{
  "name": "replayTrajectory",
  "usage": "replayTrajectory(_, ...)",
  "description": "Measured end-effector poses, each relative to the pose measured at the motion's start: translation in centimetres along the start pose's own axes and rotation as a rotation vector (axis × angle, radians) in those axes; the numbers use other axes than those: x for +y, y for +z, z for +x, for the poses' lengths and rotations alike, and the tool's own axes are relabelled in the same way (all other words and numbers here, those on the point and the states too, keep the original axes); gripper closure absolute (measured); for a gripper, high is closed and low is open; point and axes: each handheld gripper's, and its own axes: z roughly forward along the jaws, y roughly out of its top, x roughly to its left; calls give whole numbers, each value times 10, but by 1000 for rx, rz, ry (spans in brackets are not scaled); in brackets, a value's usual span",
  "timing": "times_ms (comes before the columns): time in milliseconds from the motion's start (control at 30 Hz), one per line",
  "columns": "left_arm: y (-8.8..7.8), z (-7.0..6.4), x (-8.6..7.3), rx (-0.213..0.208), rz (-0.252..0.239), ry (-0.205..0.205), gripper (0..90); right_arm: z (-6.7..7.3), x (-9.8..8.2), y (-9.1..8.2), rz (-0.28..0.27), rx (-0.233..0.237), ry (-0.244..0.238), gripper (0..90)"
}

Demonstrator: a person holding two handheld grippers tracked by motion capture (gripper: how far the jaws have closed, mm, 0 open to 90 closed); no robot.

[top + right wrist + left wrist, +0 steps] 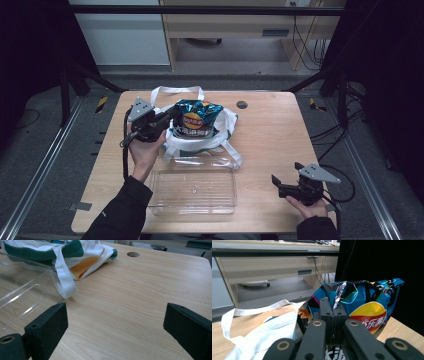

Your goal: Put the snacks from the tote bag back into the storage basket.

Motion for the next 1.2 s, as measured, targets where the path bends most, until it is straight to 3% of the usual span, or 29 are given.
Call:
replayTrajectory(600,-47,-10,13,-24,-49,3,898,1,1,-1,-8,-3,-6,59)
replayTrajectory(1200,-87,-22,-7,-80,-75,-11,898,2,1,-2,-12,-2,-9,59)
